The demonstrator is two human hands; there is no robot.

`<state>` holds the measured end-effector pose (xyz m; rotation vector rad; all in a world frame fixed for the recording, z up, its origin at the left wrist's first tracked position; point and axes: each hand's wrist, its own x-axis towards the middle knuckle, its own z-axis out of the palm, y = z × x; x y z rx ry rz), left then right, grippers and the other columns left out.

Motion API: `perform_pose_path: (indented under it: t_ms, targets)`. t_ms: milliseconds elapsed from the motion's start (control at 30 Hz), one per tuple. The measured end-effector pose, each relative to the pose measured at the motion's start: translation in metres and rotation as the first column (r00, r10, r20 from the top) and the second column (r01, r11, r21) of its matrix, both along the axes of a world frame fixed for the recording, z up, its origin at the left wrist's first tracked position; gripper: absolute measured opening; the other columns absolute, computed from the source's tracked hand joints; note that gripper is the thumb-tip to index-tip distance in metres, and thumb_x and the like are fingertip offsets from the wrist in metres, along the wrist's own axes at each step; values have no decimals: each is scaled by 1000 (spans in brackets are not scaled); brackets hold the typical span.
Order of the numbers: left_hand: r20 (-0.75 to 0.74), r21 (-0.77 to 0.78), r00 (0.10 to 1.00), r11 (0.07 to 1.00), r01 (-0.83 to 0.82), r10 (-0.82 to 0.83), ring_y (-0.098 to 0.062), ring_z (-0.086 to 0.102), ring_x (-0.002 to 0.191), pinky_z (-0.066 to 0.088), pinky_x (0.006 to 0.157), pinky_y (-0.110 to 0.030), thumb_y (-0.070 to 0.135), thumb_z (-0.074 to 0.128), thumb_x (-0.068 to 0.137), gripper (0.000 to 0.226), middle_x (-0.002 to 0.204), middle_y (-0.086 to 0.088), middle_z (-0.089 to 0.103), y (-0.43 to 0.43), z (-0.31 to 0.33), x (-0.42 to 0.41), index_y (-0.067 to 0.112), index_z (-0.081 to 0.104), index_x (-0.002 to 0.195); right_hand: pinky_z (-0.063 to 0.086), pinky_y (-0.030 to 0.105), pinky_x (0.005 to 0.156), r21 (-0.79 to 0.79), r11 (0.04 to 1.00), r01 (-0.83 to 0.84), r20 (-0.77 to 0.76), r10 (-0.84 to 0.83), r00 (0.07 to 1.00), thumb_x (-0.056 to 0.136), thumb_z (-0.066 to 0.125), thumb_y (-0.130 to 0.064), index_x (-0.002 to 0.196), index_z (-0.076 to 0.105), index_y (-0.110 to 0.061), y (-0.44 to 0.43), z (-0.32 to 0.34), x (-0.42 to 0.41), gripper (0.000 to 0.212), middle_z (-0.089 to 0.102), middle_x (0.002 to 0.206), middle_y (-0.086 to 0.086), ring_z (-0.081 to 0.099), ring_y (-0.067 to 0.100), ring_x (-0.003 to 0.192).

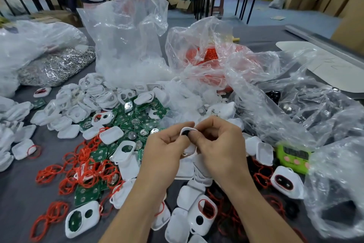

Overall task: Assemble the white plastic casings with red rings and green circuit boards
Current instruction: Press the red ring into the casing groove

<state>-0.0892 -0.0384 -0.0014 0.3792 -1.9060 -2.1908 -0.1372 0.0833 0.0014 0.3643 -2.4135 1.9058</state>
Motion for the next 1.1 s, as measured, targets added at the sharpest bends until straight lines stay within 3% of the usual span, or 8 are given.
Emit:
perform_pose_path:
  t_ms: [133,267,367,467,600,733,900,1100]
  targets:
    - [-30,-209,992,970,-124,120,-11,66,63,59,61,-23,-2,62,91,49,58,-3,69,1,2,2,42,82,89,49,14,53,67,997,44,-49,-41,998,82,85,-20,72,70,-27,1,1,2,20,71,63,-13,69,4,58]
    - [-89,-381,971,893,-239,222,-34,67,65,63,63,-44,18,66,91,35,57,-4,67,4,2,4,51,78,84,51,20,54,127,975,183,-111,-170,979,79,88,-32,71,69,-28,-6,3,10,21,69,62,-17,67,4,57]
    - [-148,-554,944,766,-326,295,-8,66,62,56,63,-26,37,61,89,22,67,13,72,7,-1,9,48,75,101,58,32,67,111,990,91,-99,-80,992,88,78,-33,80,78,-28,-10,3,17,10,72,68,-18,70,6,66]
    - [-160,-586,935,732,-348,317,13,65,79,48,71,-5,29,70,95,25,76,30,69,7,-5,12,36,75,118,60,37,75,13,998,-65,22,65,998,93,68,-44,88,81,-31,-11,4,21,20,77,78,-16,74,8,77]
    - [-98,-519,972,822,-234,215,16,66,93,50,80,-5,20,79,87,45,96,39,67,8,-5,12,44,70,124,56,17,68,-159,986,-53,96,69,993,90,78,-30,85,80,-42,-11,8,20,13,78,79,-15,75,3,77]
    - [-84,-404,981,894,-196,177,8,71,87,55,72,-15,43,75,80,40,102,25,76,9,1,10,59,68,116,63,40,78,-244,970,1,233,57,971,92,74,-11,82,84,-29,-4,11,8,23,80,80,4,77,27,81]
    - [-108,-117,968,964,-239,227,-5,75,98,59,84,-20,16,85,83,30,102,14,79,3,2,7,35,80,106,55,28,68,-340,936,-92,361,220,906,96,68,-10,86,84,-17,8,18,0,20,76,79,13,64,20,70]
    - [-31,82,995,992,-93,96,-19,77,86,59,72,-21,4,78,83,26,93,-7,80,-3,10,5,26,83,95,49,34,76,-446,889,-110,469,336,817,99,59,-6,86,84,-15,12,17,-6,29,74,88,14,58,27,82]
